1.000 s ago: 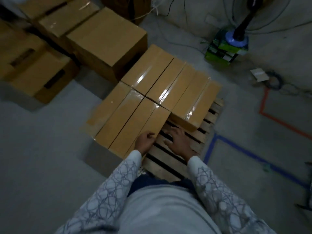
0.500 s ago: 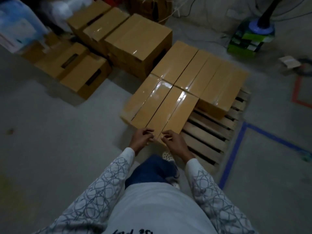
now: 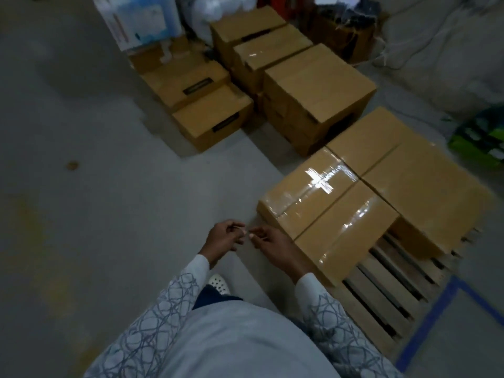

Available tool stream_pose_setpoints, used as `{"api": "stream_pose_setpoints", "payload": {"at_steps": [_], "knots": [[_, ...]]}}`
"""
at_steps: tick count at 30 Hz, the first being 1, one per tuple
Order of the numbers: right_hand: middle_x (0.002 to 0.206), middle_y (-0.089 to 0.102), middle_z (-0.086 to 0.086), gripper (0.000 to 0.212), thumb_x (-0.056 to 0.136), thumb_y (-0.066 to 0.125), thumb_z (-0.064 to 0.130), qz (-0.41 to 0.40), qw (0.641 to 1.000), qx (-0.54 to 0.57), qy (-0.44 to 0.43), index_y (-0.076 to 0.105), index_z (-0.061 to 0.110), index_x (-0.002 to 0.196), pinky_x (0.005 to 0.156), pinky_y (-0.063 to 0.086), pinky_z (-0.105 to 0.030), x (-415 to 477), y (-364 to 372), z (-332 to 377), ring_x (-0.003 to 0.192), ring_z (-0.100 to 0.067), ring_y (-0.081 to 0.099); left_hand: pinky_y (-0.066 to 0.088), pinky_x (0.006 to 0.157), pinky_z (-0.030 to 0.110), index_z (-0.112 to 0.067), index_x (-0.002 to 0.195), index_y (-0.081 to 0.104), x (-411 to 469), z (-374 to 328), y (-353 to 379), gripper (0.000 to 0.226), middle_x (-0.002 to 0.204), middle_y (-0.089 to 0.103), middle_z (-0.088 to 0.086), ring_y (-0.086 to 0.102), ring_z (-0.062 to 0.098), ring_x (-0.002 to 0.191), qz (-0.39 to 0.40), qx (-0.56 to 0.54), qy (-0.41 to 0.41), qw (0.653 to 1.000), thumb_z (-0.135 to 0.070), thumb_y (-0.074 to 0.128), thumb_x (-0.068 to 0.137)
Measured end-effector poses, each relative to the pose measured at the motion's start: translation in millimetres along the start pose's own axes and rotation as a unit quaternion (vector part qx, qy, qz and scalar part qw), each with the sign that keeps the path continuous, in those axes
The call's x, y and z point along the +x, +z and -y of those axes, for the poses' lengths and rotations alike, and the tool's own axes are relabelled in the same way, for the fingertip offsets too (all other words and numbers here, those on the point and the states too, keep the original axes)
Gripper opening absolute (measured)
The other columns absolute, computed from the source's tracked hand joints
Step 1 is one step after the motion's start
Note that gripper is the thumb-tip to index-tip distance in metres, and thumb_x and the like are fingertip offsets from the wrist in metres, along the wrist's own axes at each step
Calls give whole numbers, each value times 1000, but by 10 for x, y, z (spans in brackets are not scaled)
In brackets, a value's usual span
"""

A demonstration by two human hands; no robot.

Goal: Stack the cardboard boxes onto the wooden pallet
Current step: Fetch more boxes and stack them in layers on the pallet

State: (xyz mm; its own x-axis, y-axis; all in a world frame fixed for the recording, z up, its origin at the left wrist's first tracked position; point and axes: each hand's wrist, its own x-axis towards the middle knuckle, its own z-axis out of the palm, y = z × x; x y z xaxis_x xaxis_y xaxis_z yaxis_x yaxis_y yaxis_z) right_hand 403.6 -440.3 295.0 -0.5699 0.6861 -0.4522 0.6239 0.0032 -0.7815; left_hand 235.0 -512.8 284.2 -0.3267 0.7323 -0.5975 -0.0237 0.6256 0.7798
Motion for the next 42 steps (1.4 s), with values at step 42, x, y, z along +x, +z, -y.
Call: {"api": "stream_pose_setpoints", "payload": {"at_steps": [42], "knots": [[109,74,-4,23,103,63,23,-209,883,280,314,70,14,123,72,51,-19,9540,32,2879,88,-17,70,53,79,30,-23,99,72,8671,-3357,-4979,17,94,73,2,69,20,90,86,136,-152,975,-11,67,90]]}}
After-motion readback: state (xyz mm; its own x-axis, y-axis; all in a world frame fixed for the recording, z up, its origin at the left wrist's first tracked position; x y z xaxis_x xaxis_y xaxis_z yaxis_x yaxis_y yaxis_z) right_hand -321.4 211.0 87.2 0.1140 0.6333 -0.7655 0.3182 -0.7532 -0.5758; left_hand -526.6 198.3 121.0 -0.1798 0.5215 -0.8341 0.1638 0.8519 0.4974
